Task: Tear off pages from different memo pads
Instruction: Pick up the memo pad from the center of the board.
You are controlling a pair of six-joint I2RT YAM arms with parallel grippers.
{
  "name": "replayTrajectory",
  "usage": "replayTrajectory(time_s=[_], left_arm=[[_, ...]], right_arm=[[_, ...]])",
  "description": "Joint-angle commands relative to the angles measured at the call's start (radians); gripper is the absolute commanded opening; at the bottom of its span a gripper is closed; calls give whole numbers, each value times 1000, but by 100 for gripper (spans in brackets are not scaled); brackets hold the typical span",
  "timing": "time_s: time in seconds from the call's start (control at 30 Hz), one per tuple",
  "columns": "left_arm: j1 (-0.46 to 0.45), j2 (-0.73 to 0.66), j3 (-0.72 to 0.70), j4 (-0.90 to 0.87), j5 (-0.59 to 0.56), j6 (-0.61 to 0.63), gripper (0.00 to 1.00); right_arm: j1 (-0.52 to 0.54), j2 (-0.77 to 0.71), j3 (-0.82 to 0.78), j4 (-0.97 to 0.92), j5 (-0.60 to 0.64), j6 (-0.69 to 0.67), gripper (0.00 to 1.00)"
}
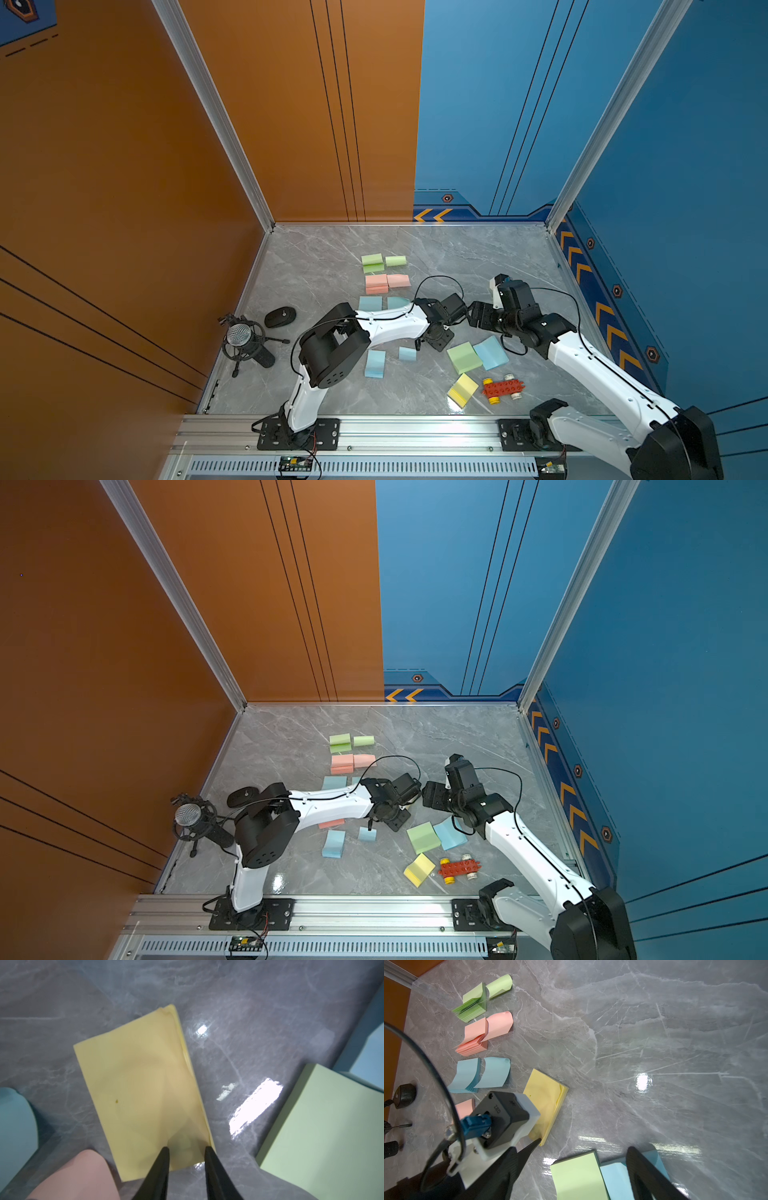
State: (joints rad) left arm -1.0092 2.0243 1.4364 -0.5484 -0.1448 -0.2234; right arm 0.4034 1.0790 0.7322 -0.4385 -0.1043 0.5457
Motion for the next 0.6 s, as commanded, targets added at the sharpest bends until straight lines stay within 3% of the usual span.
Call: replayTrajectory(time_s=[0.0, 0.37, 0.57], left_arm=[[-11, 21, 32, -5, -35, -16, 33], [-6, -55, 29, -9, -28, -39, 35], [17, -88, 18, -8, 54, -92, 48]], right_arm=[[-8, -11, 29, -28, -5, -17, 85], [-8, -7, 38, -32, -21, -34, 84], [-9, 2, 41, -37, -24, -43, 84]])
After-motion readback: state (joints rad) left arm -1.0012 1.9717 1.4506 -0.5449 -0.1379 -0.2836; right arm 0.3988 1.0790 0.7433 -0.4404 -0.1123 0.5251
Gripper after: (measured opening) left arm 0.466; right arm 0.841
